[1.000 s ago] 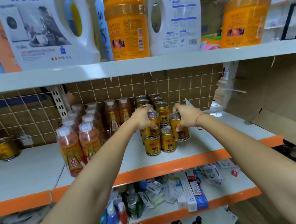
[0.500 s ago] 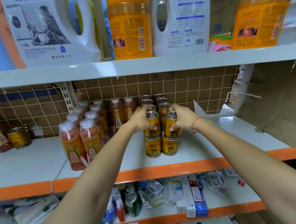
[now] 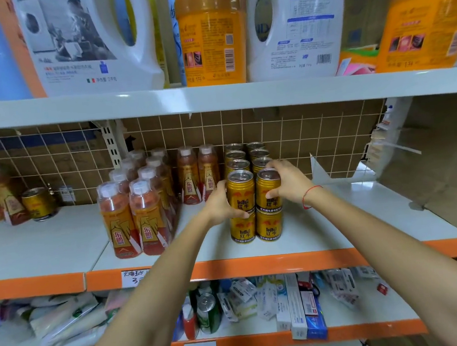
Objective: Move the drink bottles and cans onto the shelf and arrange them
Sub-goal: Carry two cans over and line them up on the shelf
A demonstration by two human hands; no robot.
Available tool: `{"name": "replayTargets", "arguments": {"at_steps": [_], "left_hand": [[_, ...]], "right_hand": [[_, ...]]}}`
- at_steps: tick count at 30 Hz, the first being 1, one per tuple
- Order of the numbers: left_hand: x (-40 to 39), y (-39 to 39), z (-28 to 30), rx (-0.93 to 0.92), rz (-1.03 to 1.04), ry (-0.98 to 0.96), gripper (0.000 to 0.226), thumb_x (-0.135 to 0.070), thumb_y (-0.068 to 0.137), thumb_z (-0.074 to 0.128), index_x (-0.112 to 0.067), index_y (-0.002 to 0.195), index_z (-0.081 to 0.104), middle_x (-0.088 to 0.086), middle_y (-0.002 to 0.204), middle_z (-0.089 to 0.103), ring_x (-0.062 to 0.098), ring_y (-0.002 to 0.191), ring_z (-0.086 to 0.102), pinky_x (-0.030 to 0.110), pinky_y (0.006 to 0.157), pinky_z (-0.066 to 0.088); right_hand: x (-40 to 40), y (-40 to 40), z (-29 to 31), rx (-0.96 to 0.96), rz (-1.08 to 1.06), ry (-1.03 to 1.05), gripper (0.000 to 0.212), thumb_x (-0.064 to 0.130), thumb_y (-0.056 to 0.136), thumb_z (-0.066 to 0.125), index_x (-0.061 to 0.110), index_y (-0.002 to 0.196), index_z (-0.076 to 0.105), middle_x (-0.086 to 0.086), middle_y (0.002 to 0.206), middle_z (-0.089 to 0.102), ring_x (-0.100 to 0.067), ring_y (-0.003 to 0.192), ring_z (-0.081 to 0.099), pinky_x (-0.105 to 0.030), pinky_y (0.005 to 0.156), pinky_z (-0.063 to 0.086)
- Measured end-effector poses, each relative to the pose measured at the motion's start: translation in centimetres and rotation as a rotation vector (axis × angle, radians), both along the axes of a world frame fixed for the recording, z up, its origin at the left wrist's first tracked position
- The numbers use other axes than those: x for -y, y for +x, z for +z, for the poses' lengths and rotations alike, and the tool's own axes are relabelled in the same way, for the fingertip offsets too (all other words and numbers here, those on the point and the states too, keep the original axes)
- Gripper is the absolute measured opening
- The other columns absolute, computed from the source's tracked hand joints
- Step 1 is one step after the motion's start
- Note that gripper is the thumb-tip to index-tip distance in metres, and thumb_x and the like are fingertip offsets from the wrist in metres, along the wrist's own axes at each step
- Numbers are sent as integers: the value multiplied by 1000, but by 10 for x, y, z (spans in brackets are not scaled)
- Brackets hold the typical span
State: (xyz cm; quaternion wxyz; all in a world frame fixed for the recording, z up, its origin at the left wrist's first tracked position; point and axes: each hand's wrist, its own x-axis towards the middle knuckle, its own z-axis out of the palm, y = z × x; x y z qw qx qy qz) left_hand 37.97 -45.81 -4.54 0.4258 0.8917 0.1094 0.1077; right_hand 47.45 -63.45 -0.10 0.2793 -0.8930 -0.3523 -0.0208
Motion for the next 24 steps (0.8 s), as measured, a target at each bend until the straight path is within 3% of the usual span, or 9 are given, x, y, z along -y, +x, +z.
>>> {"name": "replayTargets", "arguments": {"at_steps": [7, 13, 16, 20, 24], "left_hand": [[12, 3, -28, 144, 67, -171, 90, -15, 60, 89, -9, 133, 38, 6, 127, 56, 20, 118, 53, 40, 101, 45], [23, -1, -41, 229, 155, -268, 74, -16, 67, 86, -12, 128, 44, -2, 114, 58, 8, 101, 51, 26, 86, 43], [26, -1, -47, 244, 188, -300, 69, -20, 70, 83, -14, 128, 46, -5, 109, 57, 10, 102, 55, 25, 85, 44], [36, 0, -57, 313, 188, -371, 59, -18, 79, 76, -18, 130, 45, -2, 119, 59, 12, 107, 57, 26, 90, 46], [41, 0, -59, 363, 162, -358, 51, -14, 83, 71, -23, 125, 44, -6, 115, 58, 1, 101, 55, 12, 84, 43]], "right_hand": [[10, -9, -52, -281, -24, 405, 104, 7, 66, 82, 28, 145, 18, -5, 142, 43, -23, 129, 44, -49, 103, 42], [1, -23, -80, -316, -96, 519, 81, 9, 71, 79, 15, 138, 33, -8, 134, 51, -23, 122, 49, -35, 98, 42], [-6, -26, -86, -293, -159, 562, 71, 14, 74, 78, 14, 133, 39, -8, 129, 54, -25, 118, 53, -35, 94, 44], [-10, -32, -99, -304, -195, 639, 64, 17, 77, 75, 14, 132, 40, -8, 126, 56, -24, 115, 55, -38, 96, 46], [-11, -32, -101, -299, -224, 617, 62, 21, 78, 74, 16, 131, 41, -7, 125, 57, -24, 113, 55, -37, 95, 46]]}}
